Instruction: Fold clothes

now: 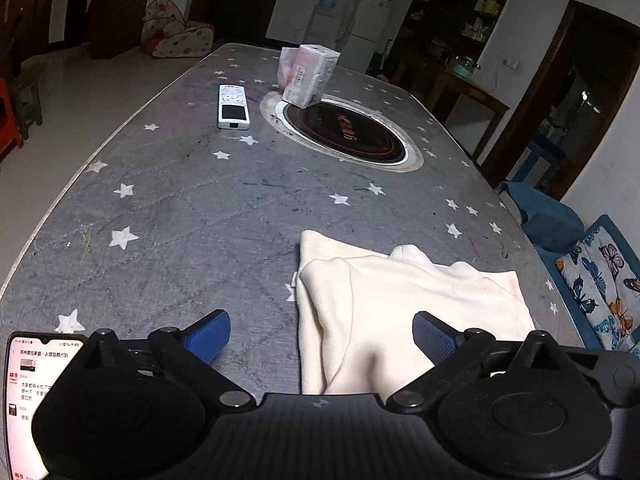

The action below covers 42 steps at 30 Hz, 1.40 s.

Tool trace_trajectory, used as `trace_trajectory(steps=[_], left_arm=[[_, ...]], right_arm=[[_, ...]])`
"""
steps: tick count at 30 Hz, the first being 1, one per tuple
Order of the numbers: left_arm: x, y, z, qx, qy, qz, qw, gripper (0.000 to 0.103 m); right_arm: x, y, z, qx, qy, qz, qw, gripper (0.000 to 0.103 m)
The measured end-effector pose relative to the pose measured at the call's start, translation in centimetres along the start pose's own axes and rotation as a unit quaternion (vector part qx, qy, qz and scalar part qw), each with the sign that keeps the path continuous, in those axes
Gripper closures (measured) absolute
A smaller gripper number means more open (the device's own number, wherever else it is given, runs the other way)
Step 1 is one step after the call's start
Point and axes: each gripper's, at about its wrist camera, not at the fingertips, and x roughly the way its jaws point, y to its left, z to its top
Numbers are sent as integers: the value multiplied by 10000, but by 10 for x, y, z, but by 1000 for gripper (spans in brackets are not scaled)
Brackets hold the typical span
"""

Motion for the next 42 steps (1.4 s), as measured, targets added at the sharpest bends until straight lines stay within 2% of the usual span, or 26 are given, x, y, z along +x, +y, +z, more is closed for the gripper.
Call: trace_trajectory(steps=[12,22,27,30,32,37,42], left_arm=[[2,8,8,-142,-45,-37,9999,2],[7,11,8,-291,-29,-132,9995,2],[10,13,8,-390,14,-191,9991,2],[13,15,8,-441,50,-249,9987,2],[14,15,8,-485,75,-299,9983,2],[16,17,10,-605,105,-425,9972,2],[16,20,11,-841,104,-553,9949,3]], right_arm=[[18,11,11,-268,3,229,9994,58],[31,30,13,-595,-35,270,9979,58],[39,35,14,-737,-10,145,9972,59],[43,36,14,-715,36,72,9974,66],[44,34,15,-678,45,-12,9977,76],[44,27,18,-462,37,-14,9989,86],[39,16,21,-22,-74,122,9999,89]])
